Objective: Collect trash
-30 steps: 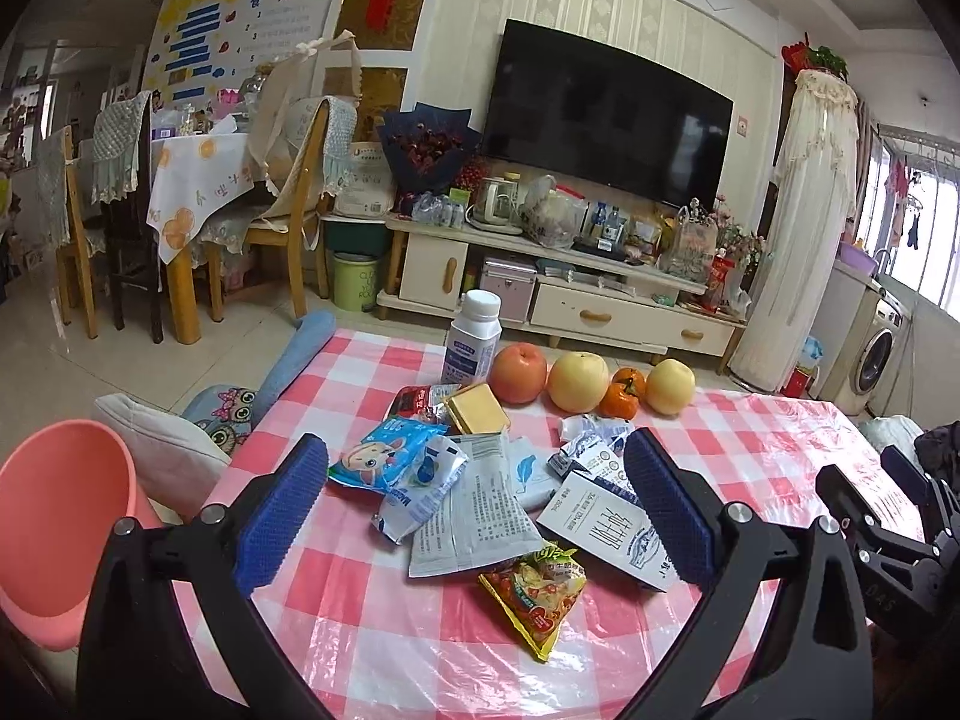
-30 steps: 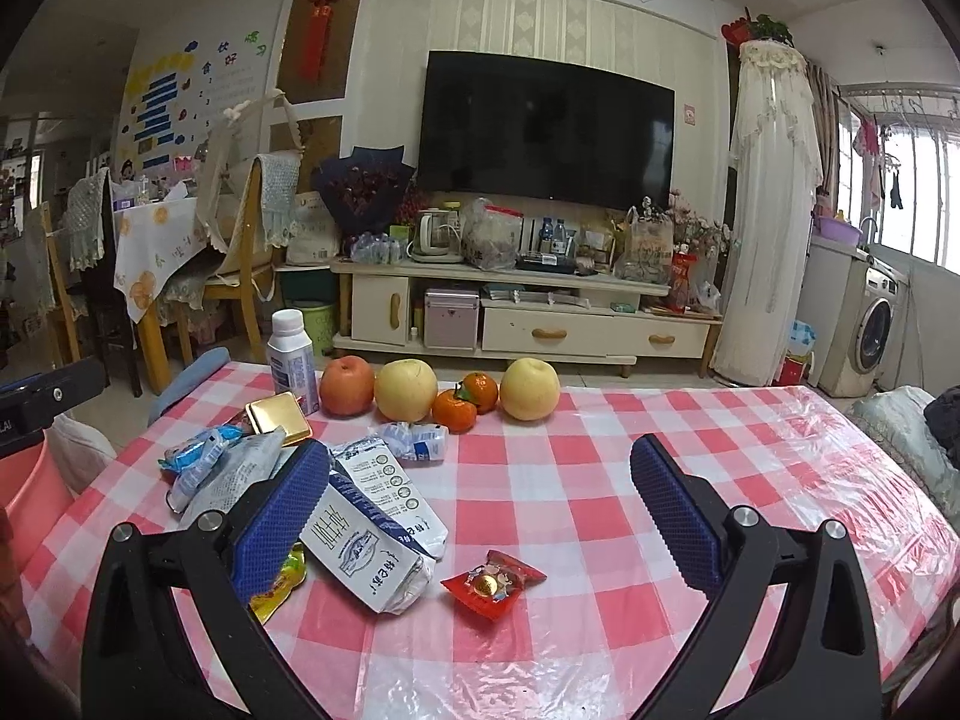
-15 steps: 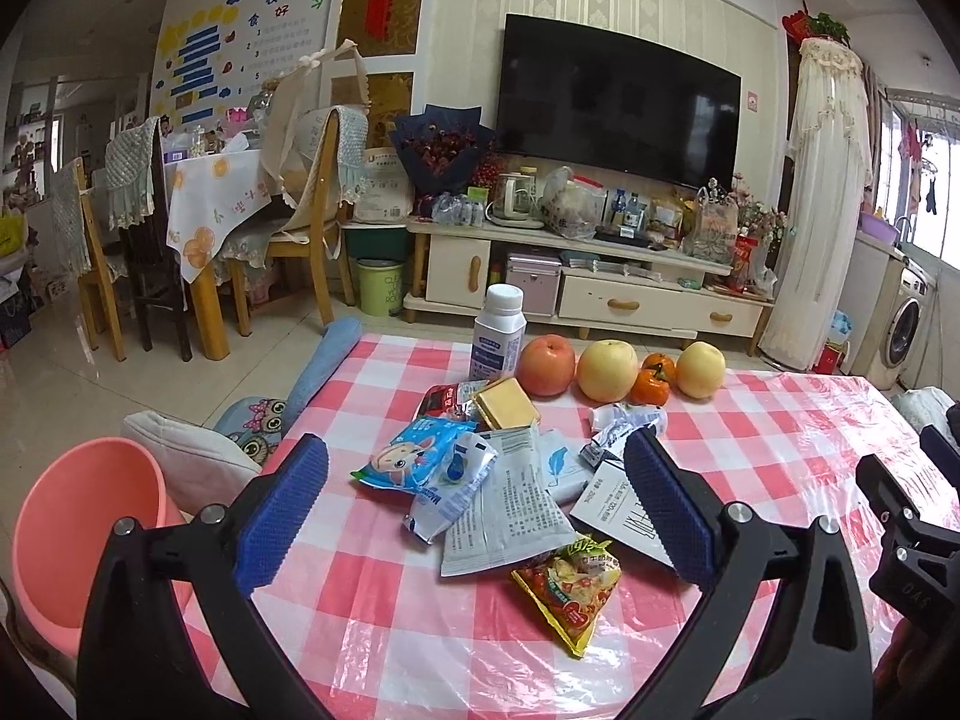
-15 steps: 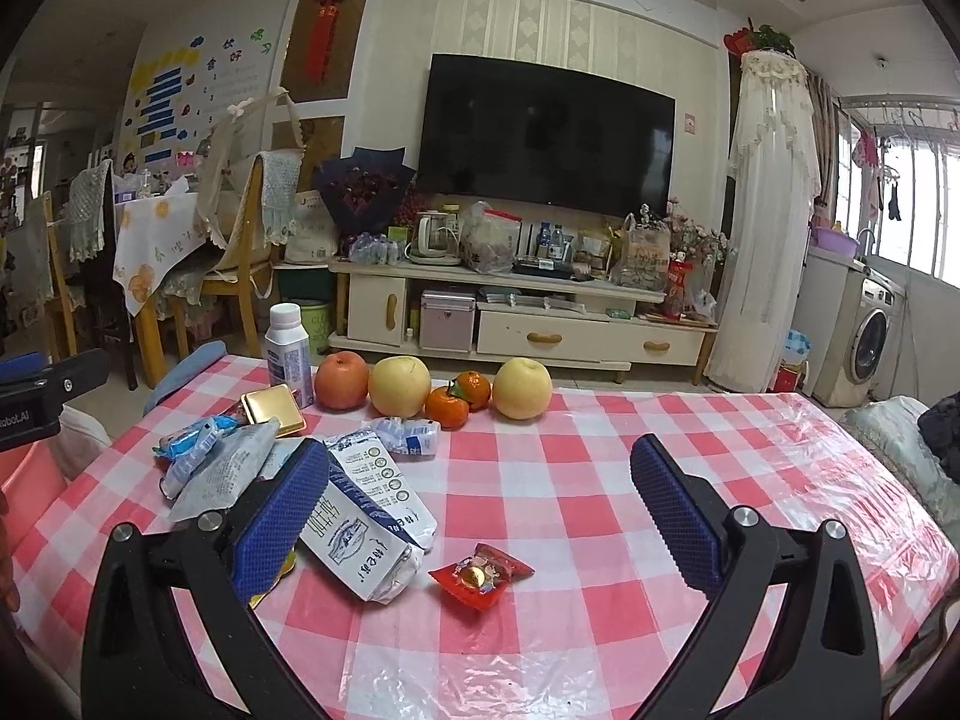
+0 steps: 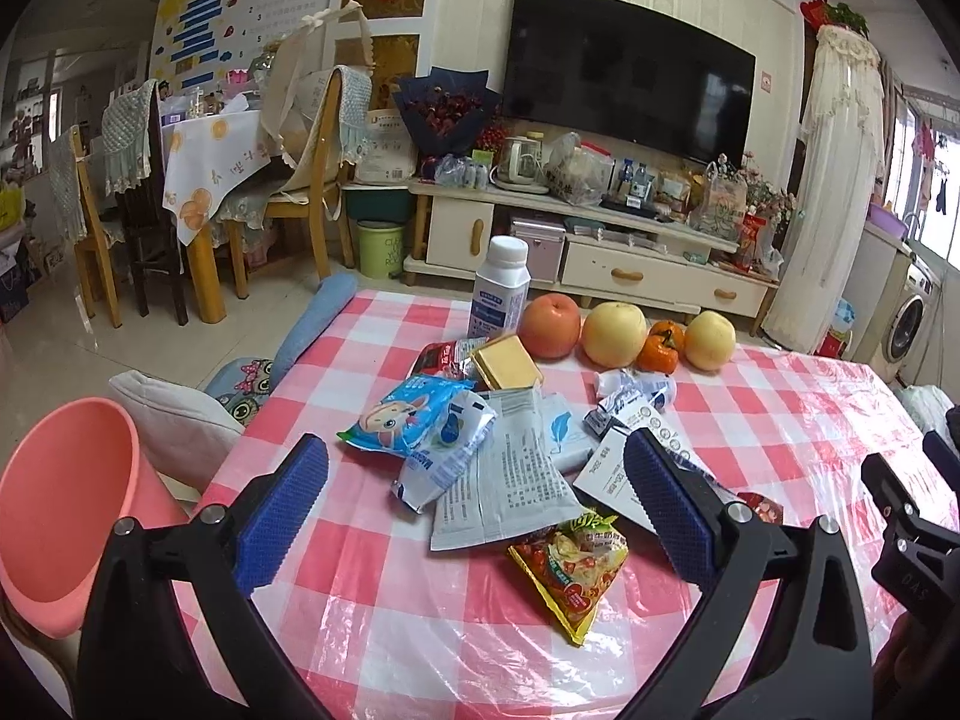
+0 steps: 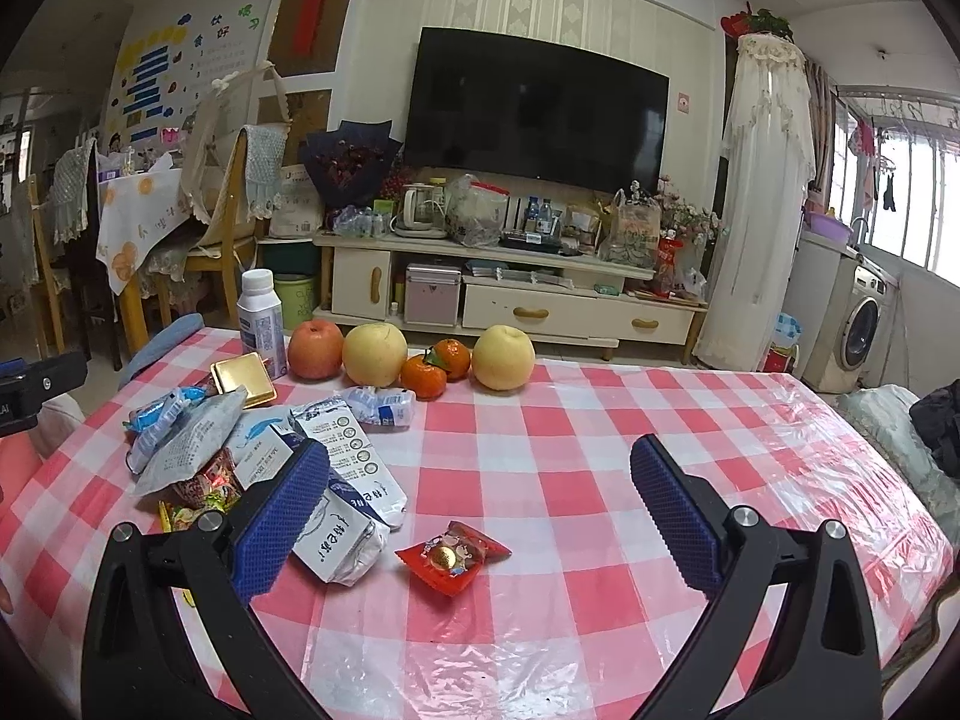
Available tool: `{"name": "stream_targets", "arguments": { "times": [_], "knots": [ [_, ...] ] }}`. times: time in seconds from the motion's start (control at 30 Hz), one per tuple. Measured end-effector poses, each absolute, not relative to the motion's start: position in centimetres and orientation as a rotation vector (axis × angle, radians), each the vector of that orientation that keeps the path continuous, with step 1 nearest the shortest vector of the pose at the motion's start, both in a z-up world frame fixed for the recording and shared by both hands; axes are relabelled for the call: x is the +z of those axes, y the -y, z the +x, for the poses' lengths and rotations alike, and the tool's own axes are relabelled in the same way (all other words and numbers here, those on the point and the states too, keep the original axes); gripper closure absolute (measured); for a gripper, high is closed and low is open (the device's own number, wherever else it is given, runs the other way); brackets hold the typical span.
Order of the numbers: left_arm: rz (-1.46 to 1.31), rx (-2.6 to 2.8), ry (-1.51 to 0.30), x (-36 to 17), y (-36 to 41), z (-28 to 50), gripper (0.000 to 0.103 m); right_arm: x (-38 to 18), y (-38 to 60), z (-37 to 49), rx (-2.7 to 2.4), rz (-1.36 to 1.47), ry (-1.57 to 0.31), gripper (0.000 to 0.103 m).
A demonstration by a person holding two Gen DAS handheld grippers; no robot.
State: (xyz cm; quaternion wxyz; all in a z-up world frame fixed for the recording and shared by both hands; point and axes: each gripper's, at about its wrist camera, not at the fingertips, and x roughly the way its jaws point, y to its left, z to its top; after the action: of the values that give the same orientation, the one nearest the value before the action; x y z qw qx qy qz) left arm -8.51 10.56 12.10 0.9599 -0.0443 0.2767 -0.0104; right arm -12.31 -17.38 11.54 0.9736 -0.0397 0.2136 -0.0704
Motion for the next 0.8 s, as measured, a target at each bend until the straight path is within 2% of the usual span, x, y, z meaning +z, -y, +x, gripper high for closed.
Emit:
{"name": "stream_targets", "arguments": {
  "times": [0.53,0.8],
  "knots": [
    [-0.032,-0.067,-0.598,10.2,-8.6,-7.9,0.003,10.2,18.9,-10.9,-0.107,-0.061,-0.464,0.004],
    [-0.078,-0.098,-0.656,9.5,-9.5,-7.1,0.003,8.3,17.9,-9.2,0.081,-0.029,-0.584,0.004]
  ]
}}
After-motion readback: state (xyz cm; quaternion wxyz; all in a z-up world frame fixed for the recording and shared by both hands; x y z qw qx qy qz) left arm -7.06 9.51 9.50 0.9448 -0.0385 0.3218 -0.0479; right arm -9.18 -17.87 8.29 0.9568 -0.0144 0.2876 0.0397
